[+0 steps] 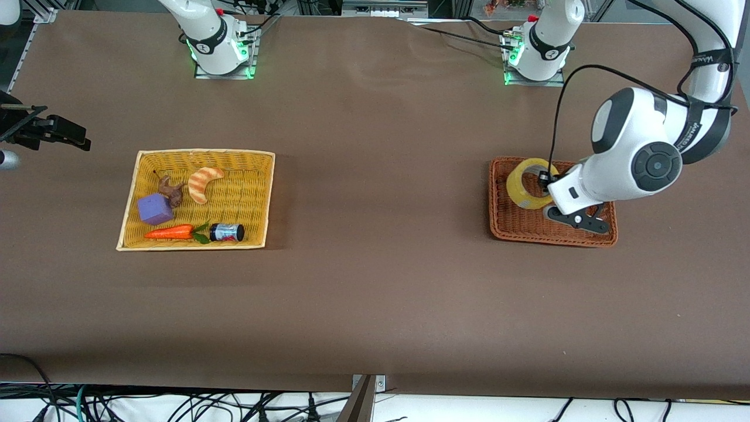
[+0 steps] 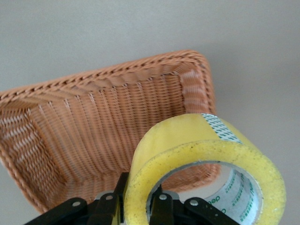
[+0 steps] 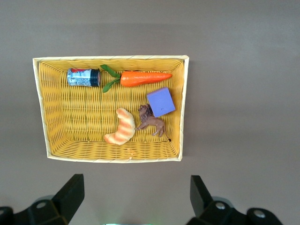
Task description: Transfer tape with both arms
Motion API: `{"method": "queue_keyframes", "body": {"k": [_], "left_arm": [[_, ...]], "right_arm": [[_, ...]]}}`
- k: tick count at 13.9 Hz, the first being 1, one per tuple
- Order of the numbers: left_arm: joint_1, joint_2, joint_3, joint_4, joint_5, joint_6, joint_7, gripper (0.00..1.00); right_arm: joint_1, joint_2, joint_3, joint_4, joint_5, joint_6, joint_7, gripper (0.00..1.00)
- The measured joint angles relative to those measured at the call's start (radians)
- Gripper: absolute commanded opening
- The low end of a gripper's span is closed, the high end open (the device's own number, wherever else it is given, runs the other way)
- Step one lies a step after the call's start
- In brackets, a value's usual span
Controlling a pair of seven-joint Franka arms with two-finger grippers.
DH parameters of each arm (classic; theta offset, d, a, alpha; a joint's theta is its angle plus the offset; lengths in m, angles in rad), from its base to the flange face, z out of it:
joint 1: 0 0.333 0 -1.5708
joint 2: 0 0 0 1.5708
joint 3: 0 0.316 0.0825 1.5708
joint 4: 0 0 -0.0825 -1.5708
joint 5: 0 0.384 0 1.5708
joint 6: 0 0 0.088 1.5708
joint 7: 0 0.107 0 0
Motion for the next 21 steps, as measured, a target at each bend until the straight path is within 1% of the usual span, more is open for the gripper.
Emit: {"method": "queue_keyframes", "body": {"k": [2,4,6,9,11,12,13,14,15,16,17,20,21], "left_arm": [[0.045,0.018,0.0,-0.095,0.0,0.135,0.059,0.0],[0.068,0.052,0.0,-0.129,0.0,0.179,0.08,0.0],[0.071,0.081,-0.002,-0.131,0.0,0.185,0.084,0.32],[0.071,0.117,-0.005,-0.129,0.0,0.191,0.084,0.34],[0.071,0.132,-0.004,-0.121,0.0,0.193,0.084,0.39],[0.071,0.137,-0.004,-0.117,0.0,0.193,0.084,0.47],[0.071,0.139,-0.003,-0.114,0.0,0.193,0.084,0.57],[0.072,0.138,-0.003,-0.107,0.0,0.193,0.084,0.66],[0.072,0.137,-0.003,-0.088,0.0,0.187,0.084,0.71],[0.073,0.134,-0.003,-0.052,0.0,0.156,0.084,0.73],[0.074,0.127,-0.003,0.003,0.0,0.09,0.084,0.75],[0.076,0.09,-0.003,0.215,0.0,-0.163,0.084,0.76],[0.077,0.078,-0.003,0.275,0.0,-0.225,0.084,0.76]], "right_arm": [[0.0,0.0,0.0,0.0,0.0,0.001,0.0,1.0],[0.0,0.0,0.0,0.0,0.0,0.001,0.0,1.0],[0.0,0.0,0.0,0.0,0.0,0.002,0.0,1.0],[0.0,0.0,0.0,0.0,0.0,0.003,0.0,1.0],[0.0,0.0,0.0,0.0,0.0,0.003,0.0,1.0],[0.0,0.0,0.0,0.0,0.001,0.003,0.0,1.0],[0.0,0.0,0.0,0.0,0.001,0.003,0.0,1.0],[0.0,0.0,0.0,0.0,0.001,0.003,0.0,1.0],[0.0,0.0,0.0,0.0,0.001,0.003,0.0,1.0],[0.0,0.0,0.0,0.0,0.001,0.003,0.0,1.0],[0.0,0.0,0.0,0.0,0.001,0.003,0.0,1.0],[0.0,0.0,0.0,0.0,0.002,0.003,0.0,1.0],[0.0,0.0,0.0,0.0,0.006,0.003,0.0,1.0]]}}
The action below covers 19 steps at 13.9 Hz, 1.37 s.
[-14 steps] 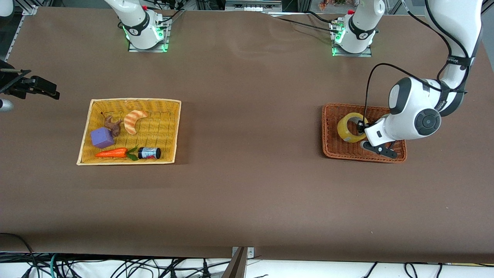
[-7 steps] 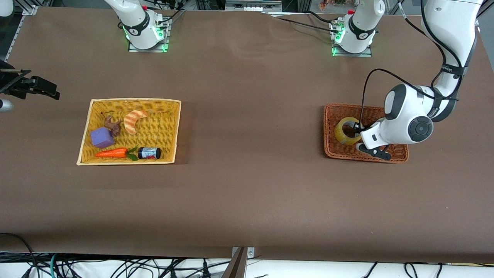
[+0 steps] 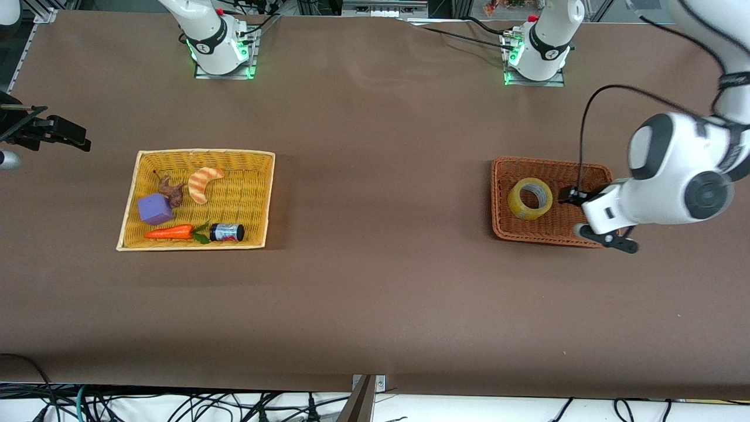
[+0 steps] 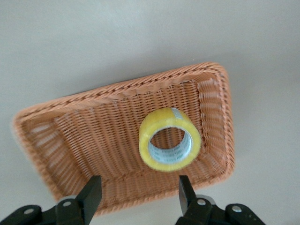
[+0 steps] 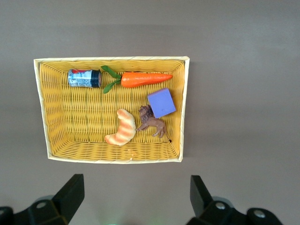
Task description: Transfer tape with both arms
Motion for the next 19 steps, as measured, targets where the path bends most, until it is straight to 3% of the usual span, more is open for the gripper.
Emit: {"method": "queue_keyframes", "body": {"k": [1,3,7,12,19], "left_arm": [[0.001,-0.011,0.001,0.045,0.0,-0.04,0.0,0.78],[-0.009,-0.048,0.01,0.079,0.0,-0.067,0.0,1.0],[-0.135,-0.112,0.152,0.056,0.0,-0.02,0.0,1.0],[-0.153,-0.205,0.178,-0.077,0.0,0.109,-0.017,1.0],[-0.149,-0.242,0.207,-0.09,-0.005,0.111,-0.066,1.0]], "right_arm": [[0.0,0.0,0.0,0.0,0.001,0.0,0.0,1.0],[0.0,0.001,0.0,0.0,0.002,0.0,0.0,1.0],[0.0,0.003,0.0,0.0,0.002,0.0,0.0,1.0],[0.0,0.004,0.0,0.0,0.003,0.0,0.0,1.0],[0.0,0.004,0.0,0.0,0.003,0.0,0.0,1.0]]}}
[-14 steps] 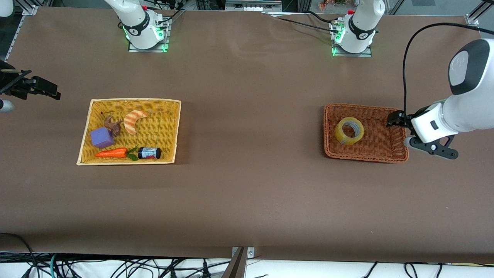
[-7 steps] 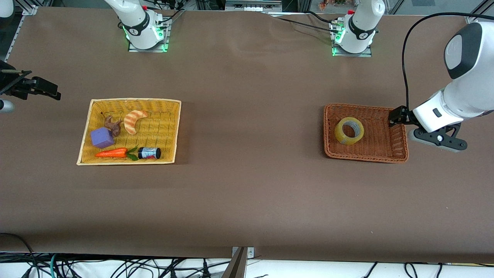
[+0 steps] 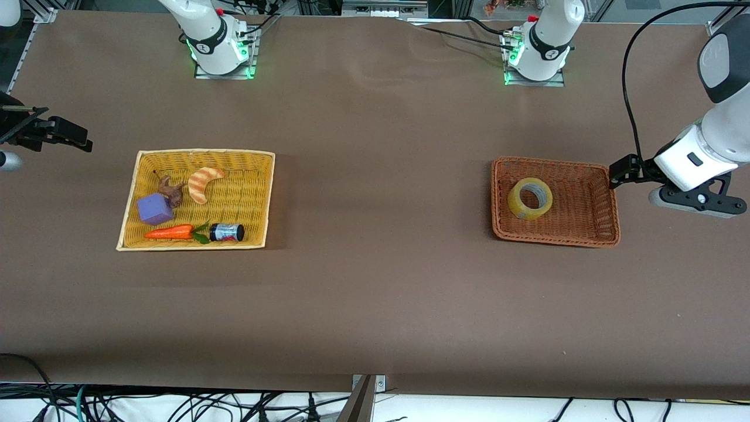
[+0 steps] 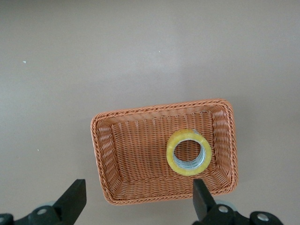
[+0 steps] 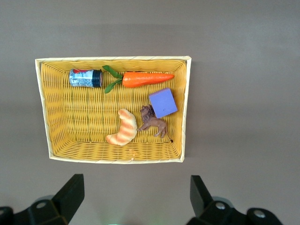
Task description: Transfer tape with both arms
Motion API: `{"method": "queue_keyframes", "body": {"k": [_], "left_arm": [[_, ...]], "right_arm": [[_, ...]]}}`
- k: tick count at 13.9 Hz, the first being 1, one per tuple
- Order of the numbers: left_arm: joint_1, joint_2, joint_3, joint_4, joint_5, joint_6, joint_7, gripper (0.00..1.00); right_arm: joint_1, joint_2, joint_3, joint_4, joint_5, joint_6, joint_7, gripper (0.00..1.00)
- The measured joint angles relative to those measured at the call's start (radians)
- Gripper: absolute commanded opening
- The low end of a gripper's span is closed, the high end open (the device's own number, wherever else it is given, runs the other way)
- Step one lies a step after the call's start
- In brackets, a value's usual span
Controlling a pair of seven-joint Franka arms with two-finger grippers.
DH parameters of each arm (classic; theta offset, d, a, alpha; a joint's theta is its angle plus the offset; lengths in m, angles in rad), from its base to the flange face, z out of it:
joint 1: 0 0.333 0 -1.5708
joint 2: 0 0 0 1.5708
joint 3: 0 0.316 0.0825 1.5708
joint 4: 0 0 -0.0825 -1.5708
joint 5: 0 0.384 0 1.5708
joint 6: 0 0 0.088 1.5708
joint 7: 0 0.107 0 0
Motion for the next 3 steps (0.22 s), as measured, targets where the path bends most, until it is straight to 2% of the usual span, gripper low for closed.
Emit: {"method": "queue_keyframes", "body": {"k": [3], "left_arm": [[-0.001,0.0,0.0,-0.003,-0.006,0.0,-0.01,1.0]], "right_arm": [[0.0,0.0,0.0,0.0,0.001,0.0,0.0,1.0]]}}
